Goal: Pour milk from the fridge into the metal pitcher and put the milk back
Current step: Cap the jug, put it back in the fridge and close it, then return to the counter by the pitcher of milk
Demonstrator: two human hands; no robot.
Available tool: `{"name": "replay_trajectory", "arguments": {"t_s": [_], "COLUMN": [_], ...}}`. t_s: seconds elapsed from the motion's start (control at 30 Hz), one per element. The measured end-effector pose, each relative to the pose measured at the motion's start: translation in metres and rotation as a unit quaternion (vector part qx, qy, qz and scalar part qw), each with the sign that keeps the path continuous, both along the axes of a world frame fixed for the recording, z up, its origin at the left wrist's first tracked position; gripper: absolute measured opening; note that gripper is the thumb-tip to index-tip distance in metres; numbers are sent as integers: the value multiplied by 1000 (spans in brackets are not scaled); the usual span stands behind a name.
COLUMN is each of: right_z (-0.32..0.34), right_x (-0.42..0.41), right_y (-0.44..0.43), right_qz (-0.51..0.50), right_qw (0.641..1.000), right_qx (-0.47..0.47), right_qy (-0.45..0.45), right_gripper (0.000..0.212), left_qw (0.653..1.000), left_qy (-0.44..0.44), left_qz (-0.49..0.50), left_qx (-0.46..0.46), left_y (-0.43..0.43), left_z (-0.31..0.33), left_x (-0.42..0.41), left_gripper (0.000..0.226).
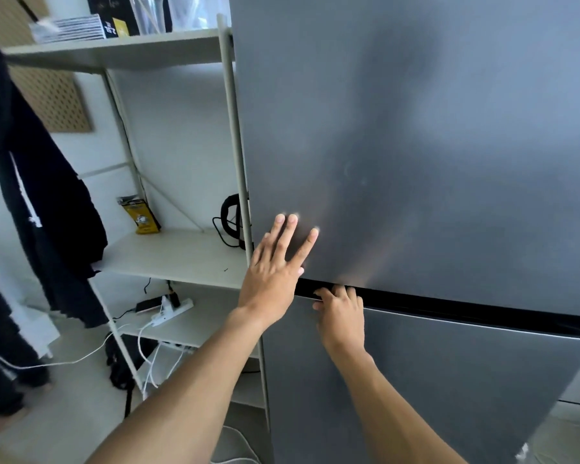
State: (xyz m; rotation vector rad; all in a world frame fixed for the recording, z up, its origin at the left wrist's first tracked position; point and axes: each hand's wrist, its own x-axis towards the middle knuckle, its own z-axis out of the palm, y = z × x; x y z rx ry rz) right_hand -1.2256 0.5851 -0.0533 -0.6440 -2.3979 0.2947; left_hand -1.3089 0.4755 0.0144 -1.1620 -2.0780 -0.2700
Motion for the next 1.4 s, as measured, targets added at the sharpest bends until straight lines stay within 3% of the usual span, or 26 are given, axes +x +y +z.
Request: {"name": "replay_trajectory", "arguments": {"t_s": [0.1,0.17,0.27,0.37,0.47,0.6,0.77,0.93,1.2,1.4], "right_z": [-1,-5,-8,-8,0,12,10,17,25,11], "right_x": [1,2,19,35,43,49,72,148,351,511], "right_y": [-8,-22,-53,-87,-131,-205,-320,-448,-659,-751], "right_qz": [-20,-26,59,172,237,350,478,606,769,851], "right_qw": [1000,997,985,958,942,904,839,753,593,475], "right_qx": [-19,-51,-128,-227,-209,-192,-191,-157,-98,-33], "right_qy": [12,57,101,-17,-110,-152,-176,-200,-219,-221], "right_gripper": [13,20,20,28,39,39,44,47,47,50], "left_qw": [997,988,967,950,931,892,814,749,600,476], "left_qy": [-51,-104,-205,-246,-258,-287,-324,-306,-331,-314], "left_qz": [14,50,98,169,244,346,482,585,715,795], "left_qx": [-62,-102,-116,-91,-81,-51,-16,46,139,208], "left_y": [-23,-44,-82,-133,-192,-282,-410,-517,-649,-705], "left_z": [-1,-7,-23,-37,-43,-50,-54,-49,-45,-61], "left_x": [9,18,37,62,90,132,220,338,572,766], "left_gripper": [81,80,62,26,31,37,37,40,39,40]}}
